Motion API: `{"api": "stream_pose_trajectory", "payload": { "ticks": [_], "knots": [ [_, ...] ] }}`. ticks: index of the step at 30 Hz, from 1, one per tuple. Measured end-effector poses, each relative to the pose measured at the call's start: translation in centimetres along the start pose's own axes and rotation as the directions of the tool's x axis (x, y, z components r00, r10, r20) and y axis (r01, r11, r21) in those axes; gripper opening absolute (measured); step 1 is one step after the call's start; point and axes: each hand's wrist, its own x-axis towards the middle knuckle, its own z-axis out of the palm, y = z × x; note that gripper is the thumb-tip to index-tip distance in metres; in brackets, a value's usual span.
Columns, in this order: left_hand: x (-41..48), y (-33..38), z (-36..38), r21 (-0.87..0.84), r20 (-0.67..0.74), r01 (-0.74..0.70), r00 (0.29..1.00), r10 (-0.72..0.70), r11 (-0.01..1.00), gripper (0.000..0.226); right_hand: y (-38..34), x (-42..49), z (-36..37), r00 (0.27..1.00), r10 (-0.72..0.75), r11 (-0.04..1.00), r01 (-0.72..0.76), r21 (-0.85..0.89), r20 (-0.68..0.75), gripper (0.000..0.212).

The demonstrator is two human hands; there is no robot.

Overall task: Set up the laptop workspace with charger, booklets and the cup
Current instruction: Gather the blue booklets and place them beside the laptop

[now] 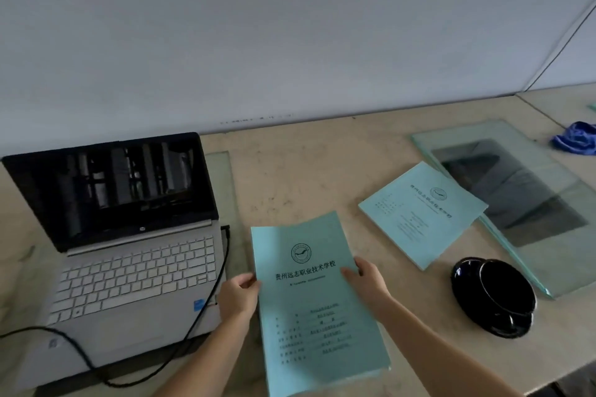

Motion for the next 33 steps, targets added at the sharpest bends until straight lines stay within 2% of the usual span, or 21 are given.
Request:
{"api": "stream_pose_trajectory", "payload": {
  "ticks": [12, 21, 25, 30, 33],
  "knots": [
    [0.7, -0.3, 0.5, 0.075, -0.009, -0.018, 1.000, 0.019, 0.997, 0.030, 1.1, 2.0, -0.3, 0.998, 0.034, 0.998, -0.032, -0.056, 0.048, 0.011],
    [0.8, -0.2, 0.2, 0.198, 0.041, -0.154, 0.988, 0.148, 0.968, 0.026, 1.3, 2.3, -0.7, 0.998, 0.010, 0.993, -0.016, -0.121, -0.056, 0.011],
    [0.7, -0.1, 0.1, 0.231, 0.047, -0.197, 0.980, 0.191, 0.953, 0.019, 1.5, 2.7, -1.0, 0.996, -0.033, 0.978, 0.014, -0.210, -0.086, 0.010],
    [0.9, 0.1, -0.1, 0.258, 0.056, -0.200, 0.980, 0.192, 0.945, 0.018, 1.6, 3.0, -0.9, 0.993, -0.054, 0.965, 0.027, -0.260, -0.100, 0.014],
    [0.9, 0.3, 0.0, 0.262, 0.060, -0.198, 0.980, 0.189, 0.945, 0.016, 1.7, 2.9, -0.7, 0.987, -0.089, 0.965, 0.052, -0.256, -0.136, 0.029]
  ]
}}
